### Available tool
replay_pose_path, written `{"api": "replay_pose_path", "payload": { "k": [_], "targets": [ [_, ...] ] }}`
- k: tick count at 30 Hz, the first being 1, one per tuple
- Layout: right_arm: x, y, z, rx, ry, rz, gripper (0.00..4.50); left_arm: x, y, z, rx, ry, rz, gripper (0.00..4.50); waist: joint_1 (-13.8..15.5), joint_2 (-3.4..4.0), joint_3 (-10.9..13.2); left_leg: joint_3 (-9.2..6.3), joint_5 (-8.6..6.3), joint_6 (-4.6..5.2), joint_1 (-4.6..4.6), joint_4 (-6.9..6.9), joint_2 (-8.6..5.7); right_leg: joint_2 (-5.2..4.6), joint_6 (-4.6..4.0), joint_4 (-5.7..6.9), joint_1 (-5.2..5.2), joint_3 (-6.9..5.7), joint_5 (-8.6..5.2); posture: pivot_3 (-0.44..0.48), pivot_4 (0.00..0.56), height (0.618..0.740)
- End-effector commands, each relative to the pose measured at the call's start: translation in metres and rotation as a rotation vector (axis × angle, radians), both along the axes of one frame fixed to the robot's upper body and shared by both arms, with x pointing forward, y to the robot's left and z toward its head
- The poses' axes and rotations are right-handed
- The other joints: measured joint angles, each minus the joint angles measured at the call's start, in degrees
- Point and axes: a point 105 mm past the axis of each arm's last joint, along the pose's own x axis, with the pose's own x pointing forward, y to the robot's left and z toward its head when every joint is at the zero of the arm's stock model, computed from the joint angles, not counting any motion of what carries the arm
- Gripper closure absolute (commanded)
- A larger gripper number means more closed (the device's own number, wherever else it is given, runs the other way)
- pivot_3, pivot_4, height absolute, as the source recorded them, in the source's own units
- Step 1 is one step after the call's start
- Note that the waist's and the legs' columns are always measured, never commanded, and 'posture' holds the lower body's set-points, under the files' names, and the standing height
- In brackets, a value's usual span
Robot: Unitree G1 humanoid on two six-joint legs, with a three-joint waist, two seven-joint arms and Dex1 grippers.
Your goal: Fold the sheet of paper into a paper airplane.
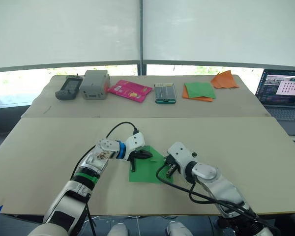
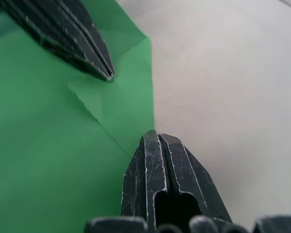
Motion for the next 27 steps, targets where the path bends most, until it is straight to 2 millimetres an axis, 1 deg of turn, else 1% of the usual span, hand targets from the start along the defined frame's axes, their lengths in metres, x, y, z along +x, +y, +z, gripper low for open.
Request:
{"api": "replay_pose_path", "payload": {
  "k": [1, 5, 11, 14, 17, 21, 24, 25, 27],
  "targets": [
    [-0.009, -0.016, -0.03, -0.097, 0.08, -0.054, 4.47, -0.002, 0.011, -0.018, 0.073, 0.047, 0.025, 4.5, 0.0, -0.01, 0.0, 0.0, 0.0, 0.0, -0.01, 0.0, 0.0, 0.0, 0.0, 0.0, 0.0, 0.0, 0.0, 0.0, 0.15, 0.74],
    [-0.015, -0.016, -0.03, -0.093, 0.079, -0.058, 4.47, -0.002, 0.012, -0.019, 0.075, 0.048, 0.025, 4.5, 0.1, -0.05, 0.0, 0.0, 0.0, 0.0, -0.01, 0.0, 0.0, 0.0, 0.01, 0.0, 0.01, 0.0, -0.01, 0.0, 0.15, 0.74],
    [-0.028, -0.023, -0.029, -0.095, 0.084, -0.078, 4.47, -0.004, 0.012, -0.02, 0.074, 0.05, 0.025, 4.5, 0.1, -0.09, 0.0, 0.0, 0.0, 0.0, -0.01, 0.0, 0.0, 0.0, 0.0, 0.0, 0.0, 0.0, -0.02, 0.0, 0.15, 0.74],
    [-0.031, -0.025, -0.029, -0.096, 0.085, -0.085, 4.47, -0.004, 0.012, -0.02, 0.074, 0.051, 0.024, 4.5, 0.1, -0.11, 0.0, 0.0, 0.0, -0.01, 0.0, 0.0, 0.0, 0.0, -0.01, 0.0, -0.01, 0.0, -0.03, 0.0, 0.15, 0.74],
    [-0.031, -0.027, -0.022, -0.089, 0.066, -0.091, 4.47, -0.004, 0.012, -0.02, 0.074, 0.051, 0.022, 4.5, 0.1, -0.13, 0.0, 0.0, -0.01, -0.01, -0.01, 0.0, 0.0, 0.0, -0.01, 0.0, -0.02, 0.0, -0.03, 0.0, 0.15, 0.74],
    [-0.017, -0.026, 0.007, 0.004, -0.026, -0.132, 4.47, -0.005, 0.012, -0.02, 0.076, 0.049, 0.019, 4.5, 0.1, -0.15, 0.0, 0.0, -0.01, -0.01, -0.02, 0.0, 0.0, -0.01, -0.02, -0.01, -0.03, 0.0, -0.03, 0.0, 0.15, 0.74],
    [-0.006, -0.027, 0.037, 0.086, -0.106, -0.146, 4.47, -0.004, 0.012, -0.02, 0.077, 0.047, 0.017, 4.5, 0.0, -0.12, 0.0, 0.0, -0.01, -0.01, -0.07, 0.01, 0.0, -0.01, -0.02, 0.0, -0.04, 0.01, -0.03, 0.0, 0.15, 0.74],
    [-0.004, -0.026, 0.043, 0.105, -0.121, -0.144, 4.47, -0.004, 0.012, -0.02, 0.077, 0.047, 0.017, 4.5, 0.0, -0.1, 0.1, 0.0, 0.0, -0.01, -0.16, 0.01, 0.0, -0.01, -0.01, 0.01, -0.03, 0.01, -0.03, 0.0, 0.15, 0.74],
    [-0.003, -0.023, 0.048, 0.129, -0.126, -0.134, 4.47, -0.004, 0.012, -0.02, 0.077, 0.047, 0.017, 4.5, 0.0, -0.09, 0.1, 0.0, 0.0, 0.0, -0.22, 0.0, 0.0, -0.01, 0.0, 0.04, -0.01, 0.01, -0.01, 0.0, 0.15, 0.74]
  ]
}}
